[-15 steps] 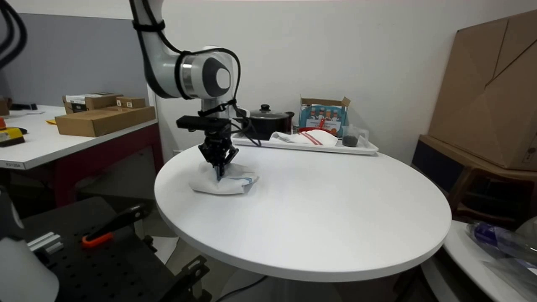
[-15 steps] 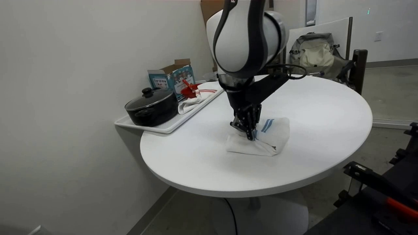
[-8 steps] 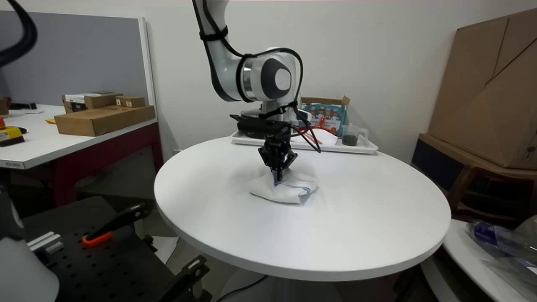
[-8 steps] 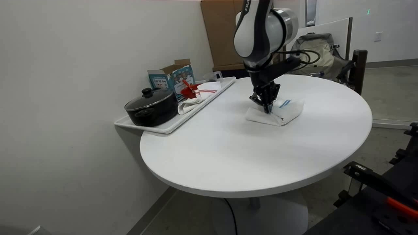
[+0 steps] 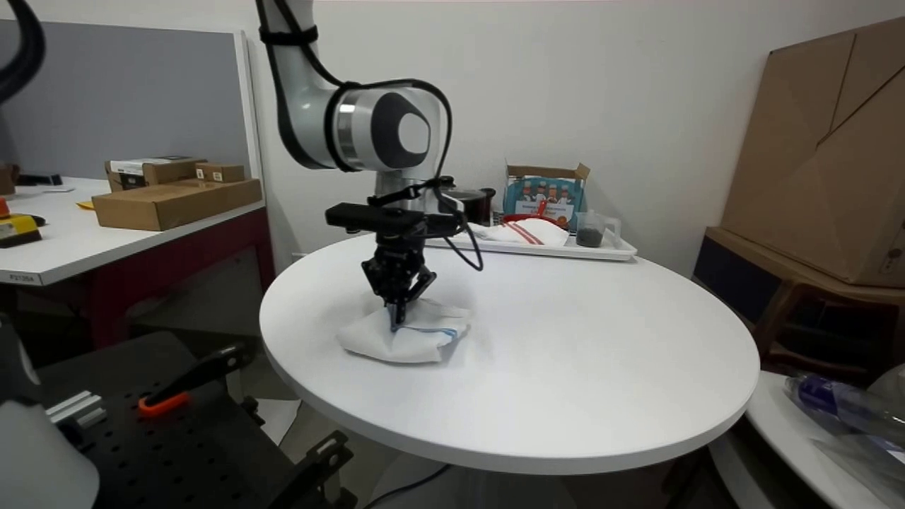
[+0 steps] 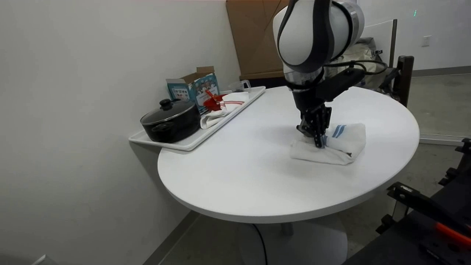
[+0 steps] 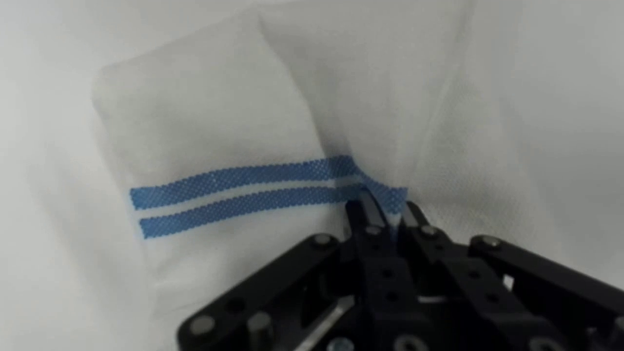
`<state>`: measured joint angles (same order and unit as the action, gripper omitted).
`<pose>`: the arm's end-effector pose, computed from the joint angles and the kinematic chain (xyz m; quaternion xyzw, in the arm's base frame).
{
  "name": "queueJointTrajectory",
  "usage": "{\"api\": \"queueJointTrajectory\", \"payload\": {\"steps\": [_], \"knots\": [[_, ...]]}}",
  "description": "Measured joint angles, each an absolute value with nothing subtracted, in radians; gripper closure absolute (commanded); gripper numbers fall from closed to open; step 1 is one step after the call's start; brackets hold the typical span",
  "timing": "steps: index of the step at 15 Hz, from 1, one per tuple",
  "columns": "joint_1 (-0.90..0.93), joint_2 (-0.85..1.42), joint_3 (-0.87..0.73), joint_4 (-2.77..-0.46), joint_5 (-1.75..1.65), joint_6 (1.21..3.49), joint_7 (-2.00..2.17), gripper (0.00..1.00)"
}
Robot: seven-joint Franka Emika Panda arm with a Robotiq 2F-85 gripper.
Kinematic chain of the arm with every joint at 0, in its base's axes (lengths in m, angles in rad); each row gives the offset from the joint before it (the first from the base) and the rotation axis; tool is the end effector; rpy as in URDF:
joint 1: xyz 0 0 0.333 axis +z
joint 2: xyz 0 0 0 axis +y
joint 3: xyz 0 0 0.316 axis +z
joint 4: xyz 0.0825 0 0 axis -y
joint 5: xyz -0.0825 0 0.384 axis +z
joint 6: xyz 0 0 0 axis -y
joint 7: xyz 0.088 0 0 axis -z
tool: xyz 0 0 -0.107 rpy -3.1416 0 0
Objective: Use the white towel to wipe the table in circular motion.
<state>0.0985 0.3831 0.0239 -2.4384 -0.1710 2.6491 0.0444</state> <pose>0.4576 0.0619 0.1362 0.9891 0.1166 -0.0827 0.0363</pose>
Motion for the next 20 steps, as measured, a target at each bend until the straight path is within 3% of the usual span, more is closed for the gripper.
{"api": "queueJointTrajectory", "payload": {"steps": [4, 8, 15, 16, 17, 20], "knots": [[0.207, 0.356, 0.134, -2.506, -0.171, 2.718, 0.077, 0.98], [0.299, 0.414, 0.096, -2.364, -0.176, 2.715, 0.163, 0.98], [0.170, 0.469, -0.022, -2.201, -0.160, 2.708, 0.173, 0.98], [0.160, 0.469, -0.023, -2.206, -0.159, 2.708, 0.173, 0.94], [0.156, 0.468, -0.023, -2.215, -0.159, 2.708, 0.173, 0.68], [0.162, 0.466, -0.012, -2.257, -0.152, 2.711, 0.176, 0.53]]}}
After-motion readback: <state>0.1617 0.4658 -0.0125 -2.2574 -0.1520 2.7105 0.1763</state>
